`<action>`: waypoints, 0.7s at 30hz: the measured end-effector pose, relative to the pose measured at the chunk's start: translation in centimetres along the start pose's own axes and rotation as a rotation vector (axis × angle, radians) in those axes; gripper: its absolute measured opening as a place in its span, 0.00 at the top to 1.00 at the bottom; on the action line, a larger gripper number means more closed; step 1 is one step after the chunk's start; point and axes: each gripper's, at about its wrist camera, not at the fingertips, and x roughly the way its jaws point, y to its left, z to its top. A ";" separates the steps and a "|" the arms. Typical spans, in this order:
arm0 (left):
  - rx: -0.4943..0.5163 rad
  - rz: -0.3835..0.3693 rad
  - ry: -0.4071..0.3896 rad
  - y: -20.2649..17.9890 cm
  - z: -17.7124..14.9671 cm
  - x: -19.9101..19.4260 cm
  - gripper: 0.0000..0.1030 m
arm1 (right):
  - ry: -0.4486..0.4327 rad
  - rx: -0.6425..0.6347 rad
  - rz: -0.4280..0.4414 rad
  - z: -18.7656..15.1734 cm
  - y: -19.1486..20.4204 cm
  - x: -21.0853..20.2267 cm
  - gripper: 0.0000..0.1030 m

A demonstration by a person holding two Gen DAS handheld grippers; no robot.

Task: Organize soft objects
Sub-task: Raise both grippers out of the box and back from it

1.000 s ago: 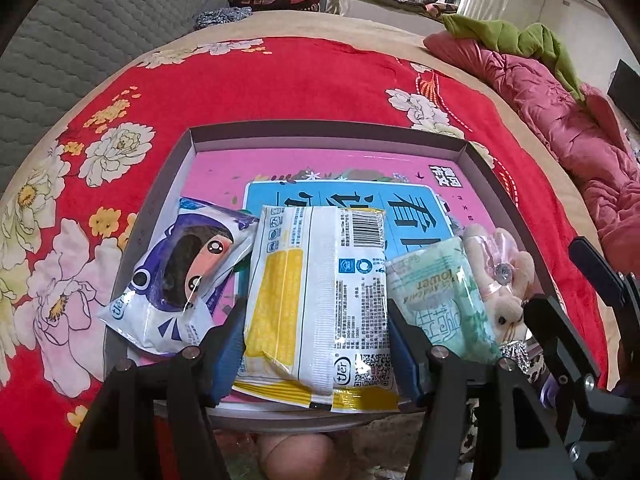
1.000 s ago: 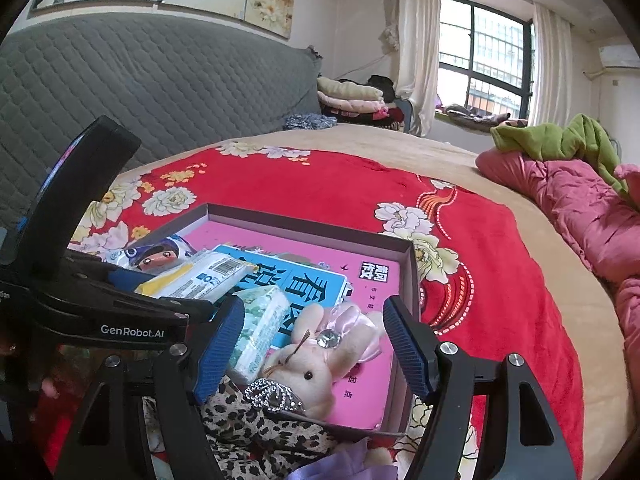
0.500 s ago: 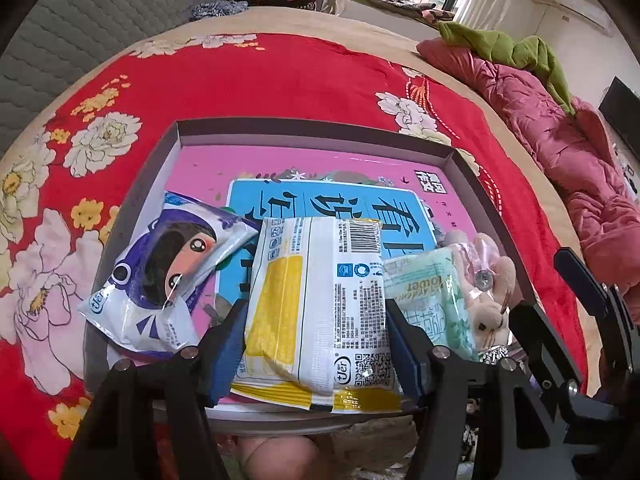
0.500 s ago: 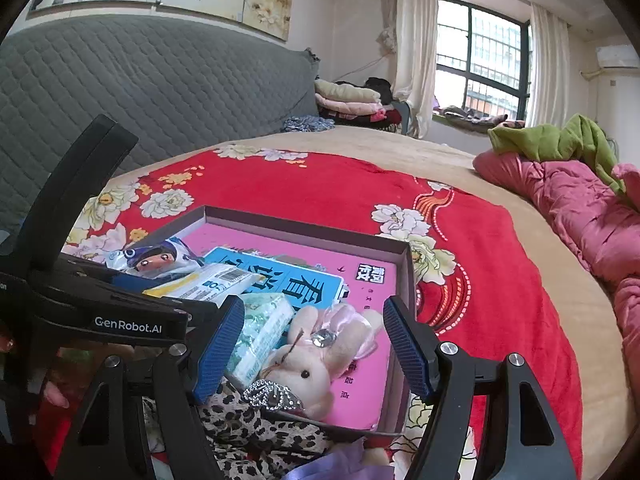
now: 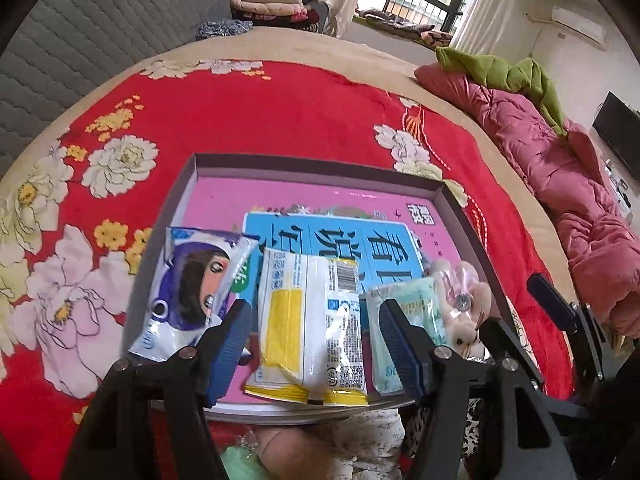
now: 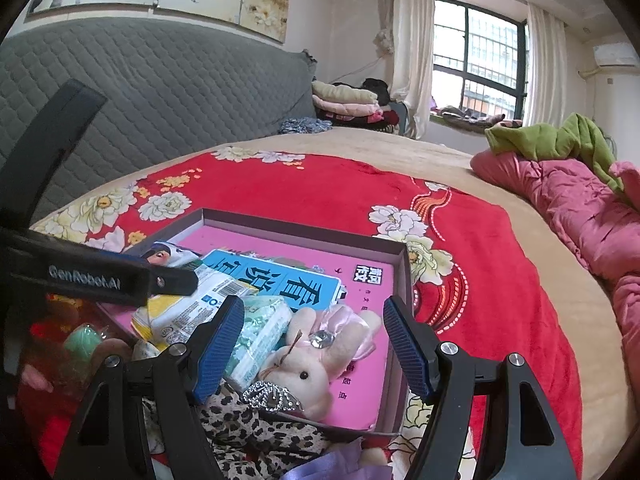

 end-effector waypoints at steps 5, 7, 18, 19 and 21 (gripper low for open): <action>0.012 0.034 -0.030 0.1 0.1 -1.0 0.36 | -0.008 0.004 -0.005 0.1 -0.1 -0.3 0.29; 0.026 0.047 -0.038 -0.1 0.0 -1.4 0.36 | -0.012 0.012 -0.002 0.2 -0.2 -0.6 0.29; 0.073 0.076 -0.051 -1.3 -1.0 -2.9 0.36 | -0.028 0.044 -0.017 0.3 -0.7 -2.2 0.28; 0.074 0.074 -0.053 -1.4 -1.1 -3.1 0.36 | -0.029 0.048 -0.018 0.3 -0.7 -2.4 0.27; 0.079 0.074 -0.056 -1.5 -1.3 -3.4 0.36 | -0.032 0.051 -0.024 0.3 -0.7 -2.8 0.27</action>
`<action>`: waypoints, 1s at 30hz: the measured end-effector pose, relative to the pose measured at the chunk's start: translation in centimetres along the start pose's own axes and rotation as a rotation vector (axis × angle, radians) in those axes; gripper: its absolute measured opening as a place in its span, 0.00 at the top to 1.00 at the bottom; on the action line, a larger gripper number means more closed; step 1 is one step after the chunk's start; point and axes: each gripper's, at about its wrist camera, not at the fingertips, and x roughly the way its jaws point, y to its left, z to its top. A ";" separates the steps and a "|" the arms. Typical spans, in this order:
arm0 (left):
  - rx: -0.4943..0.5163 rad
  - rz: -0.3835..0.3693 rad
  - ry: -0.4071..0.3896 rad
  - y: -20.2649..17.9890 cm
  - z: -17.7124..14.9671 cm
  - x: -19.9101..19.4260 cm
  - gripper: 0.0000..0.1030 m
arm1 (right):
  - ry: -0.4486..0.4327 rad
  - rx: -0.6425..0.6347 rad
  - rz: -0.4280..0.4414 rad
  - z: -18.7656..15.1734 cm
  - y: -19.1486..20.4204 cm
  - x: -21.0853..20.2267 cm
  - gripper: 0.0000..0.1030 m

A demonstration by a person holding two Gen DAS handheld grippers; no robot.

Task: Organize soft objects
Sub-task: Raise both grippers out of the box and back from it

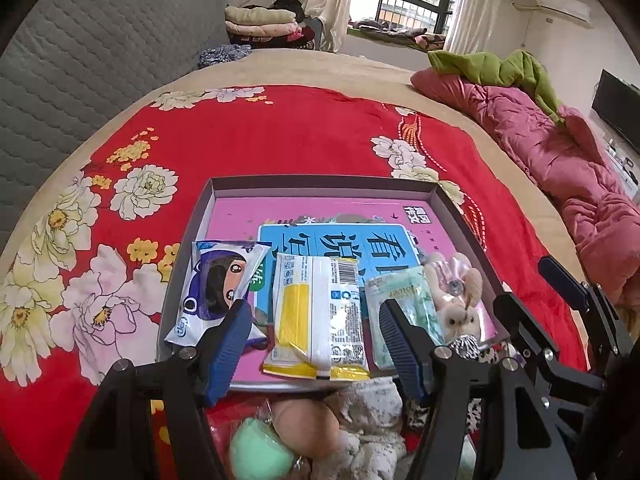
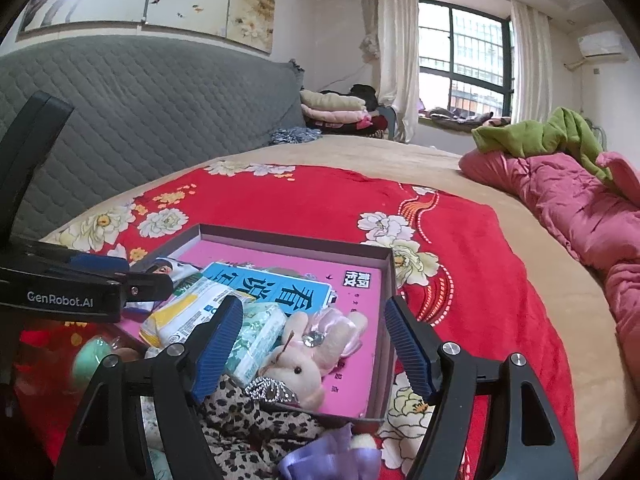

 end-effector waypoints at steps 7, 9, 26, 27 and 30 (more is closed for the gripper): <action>-0.012 -0.004 -0.013 0.5 -0.4 -1.5 0.36 | -0.007 0.009 -0.017 0.0 -0.1 -1.7 0.27; -0.021 0.002 -0.019 0.9 -0.5 -2.0 0.36 | -0.009 0.012 -0.021 0.1 -0.1 -2.1 0.27; -0.067 0.007 -0.080 4.2 -1.1 -6.5 0.36 | -0.053 0.060 -0.057 1.0 -0.4 -6.8 0.26; -0.068 0.007 -0.083 4.5 -1.1 -6.8 0.36 | -0.052 0.059 -0.062 1.0 -0.4 -7.1 0.26; -0.077 0.003 -0.086 5.1 -1.4 -7.4 0.36 | -0.049 0.065 -0.071 0.9 -0.3 -7.8 0.26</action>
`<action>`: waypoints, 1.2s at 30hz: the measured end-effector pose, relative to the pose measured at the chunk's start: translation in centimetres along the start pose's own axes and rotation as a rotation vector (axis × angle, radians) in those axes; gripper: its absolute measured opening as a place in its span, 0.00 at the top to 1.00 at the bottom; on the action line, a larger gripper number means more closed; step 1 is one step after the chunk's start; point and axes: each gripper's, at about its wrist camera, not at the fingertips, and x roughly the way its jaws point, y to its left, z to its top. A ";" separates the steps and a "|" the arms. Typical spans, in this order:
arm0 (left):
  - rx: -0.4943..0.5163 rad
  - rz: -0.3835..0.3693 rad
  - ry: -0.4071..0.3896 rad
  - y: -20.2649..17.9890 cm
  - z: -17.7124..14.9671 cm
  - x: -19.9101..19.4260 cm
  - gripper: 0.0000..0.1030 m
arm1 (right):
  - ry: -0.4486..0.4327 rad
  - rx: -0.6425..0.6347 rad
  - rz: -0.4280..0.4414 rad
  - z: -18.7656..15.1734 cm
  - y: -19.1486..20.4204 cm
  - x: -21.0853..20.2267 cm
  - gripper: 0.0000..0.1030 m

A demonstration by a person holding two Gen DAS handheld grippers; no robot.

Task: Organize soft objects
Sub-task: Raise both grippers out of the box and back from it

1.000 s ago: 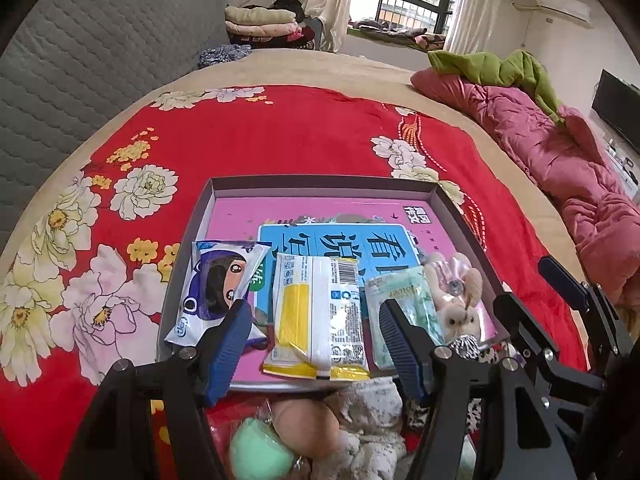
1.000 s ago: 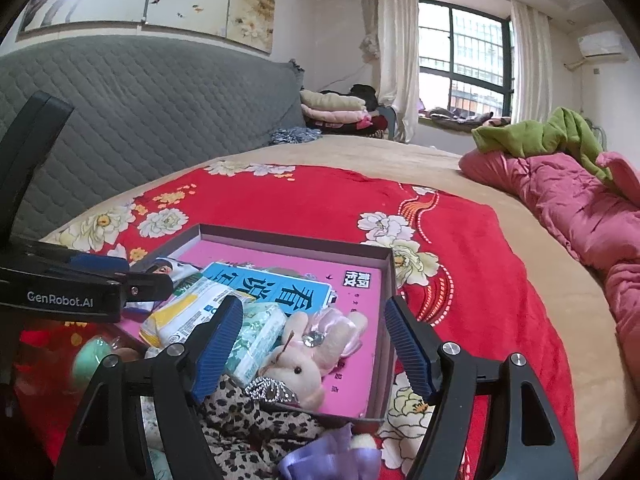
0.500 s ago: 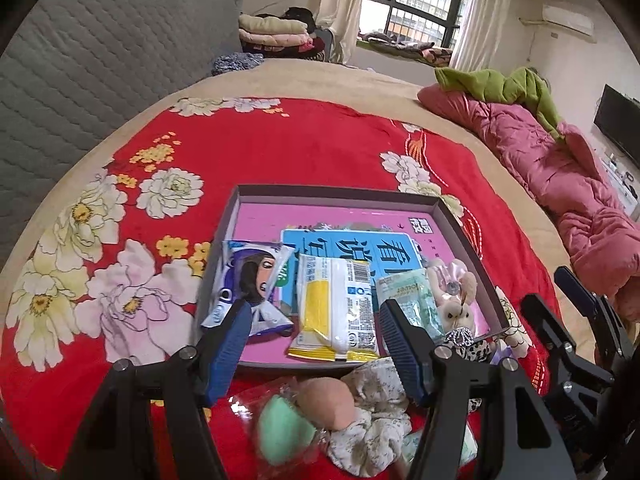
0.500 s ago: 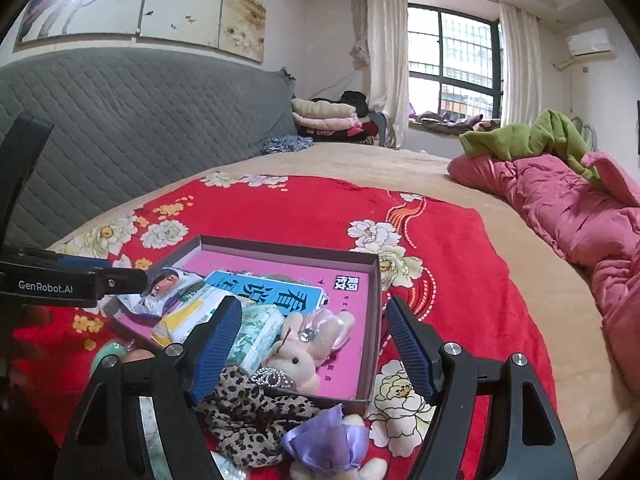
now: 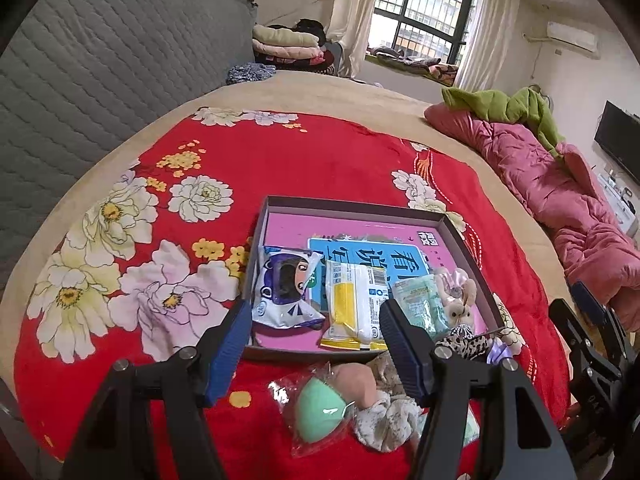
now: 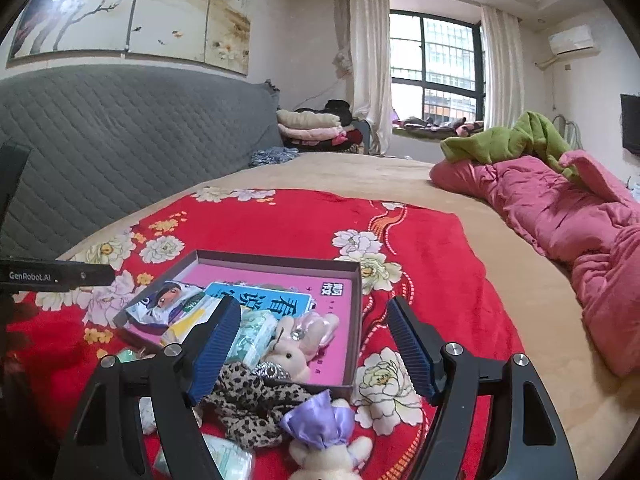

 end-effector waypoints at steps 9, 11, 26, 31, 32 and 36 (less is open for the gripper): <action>0.003 -0.011 -0.011 0.6 -0.6 -1.8 0.36 | 0.000 0.002 -0.005 -0.2 0.5 -2.3 0.26; 0.000 -0.014 -0.017 0.7 -0.7 -2.2 0.36 | -0.004 -0.004 -0.006 -0.1 0.6 -3.0 0.26; 0.023 -0.040 0.004 0.9 -2.9 -3.9 0.36 | 0.073 0.004 0.028 -2.3 2.6 -5.9 0.25; 0.041 -0.031 0.025 0.8 -4.0 -4.0 0.36 | 0.101 0.013 0.029 -3.0 3.3 -6.4 0.25; 0.042 -0.038 0.030 0.7 -4.2 -4.1 0.36 | 0.107 0.019 0.032 -3.2 3.4 -6.6 0.25; 0.051 -0.042 0.031 0.6 -4.6 -4.5 0.36 | 0.119 0.020 0.031 -3.6 3.7 -7.0 0.25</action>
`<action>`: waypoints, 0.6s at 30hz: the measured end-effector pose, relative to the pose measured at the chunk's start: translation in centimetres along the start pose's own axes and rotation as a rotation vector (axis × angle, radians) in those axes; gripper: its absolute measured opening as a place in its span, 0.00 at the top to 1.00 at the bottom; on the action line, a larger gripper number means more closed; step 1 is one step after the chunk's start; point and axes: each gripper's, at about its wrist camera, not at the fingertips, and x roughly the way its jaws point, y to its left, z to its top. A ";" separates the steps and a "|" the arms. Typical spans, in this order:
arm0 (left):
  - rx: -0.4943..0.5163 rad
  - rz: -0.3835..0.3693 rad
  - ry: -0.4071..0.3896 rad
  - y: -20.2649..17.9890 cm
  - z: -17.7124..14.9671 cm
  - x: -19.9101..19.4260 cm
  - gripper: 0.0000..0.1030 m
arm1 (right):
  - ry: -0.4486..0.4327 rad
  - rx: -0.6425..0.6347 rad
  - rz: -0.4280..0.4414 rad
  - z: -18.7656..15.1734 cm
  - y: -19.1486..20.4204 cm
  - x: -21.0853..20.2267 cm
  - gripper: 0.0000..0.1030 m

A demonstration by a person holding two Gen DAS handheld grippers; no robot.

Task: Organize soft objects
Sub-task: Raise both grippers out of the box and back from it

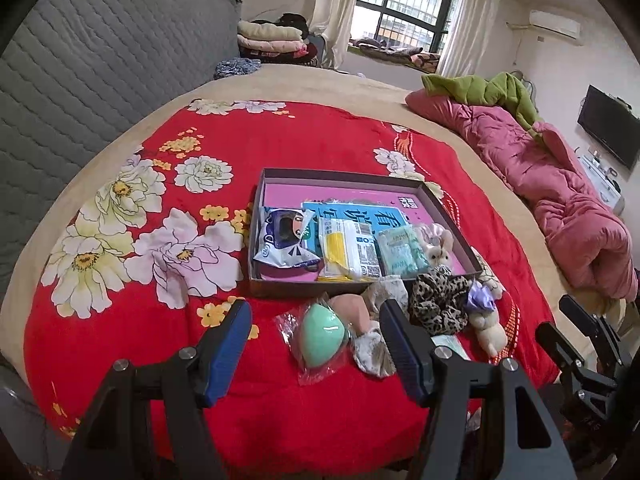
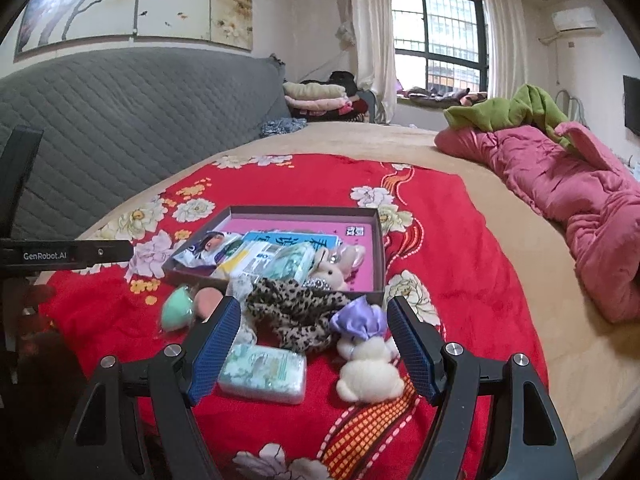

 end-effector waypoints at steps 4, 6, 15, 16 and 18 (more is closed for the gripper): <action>-0.013 -0.015 0.007 0.1 -0.2 -0.4 0.36 | -0.004 -0.020 0.009 -0.1 0.7 -0.7 0.25; -0.006 -0.020 0.004 -0.2 -0.4 -0.9 0.36 | -0.008 -0.023 0.025 -0.1 1.2 -1.1 0.25; 0.029 -0.018 0.022 -1.0 -1.9 -1.6 0.36 | 0.020 -0.014 0.075 -0.8 2.2 -1.3 0.25; 0.034 -0.016 0.026 -1.1 -2.1 -1.6 0.36 | 0.028 -0.015 0.076 -0.9 2.3 -1.2 0.26; 0.033 -0.018 0.036 -1.1 -2.5 -1.5 0.36 | 0.037 -0.014 0.083 -1.1 2.4 -1.0 0.25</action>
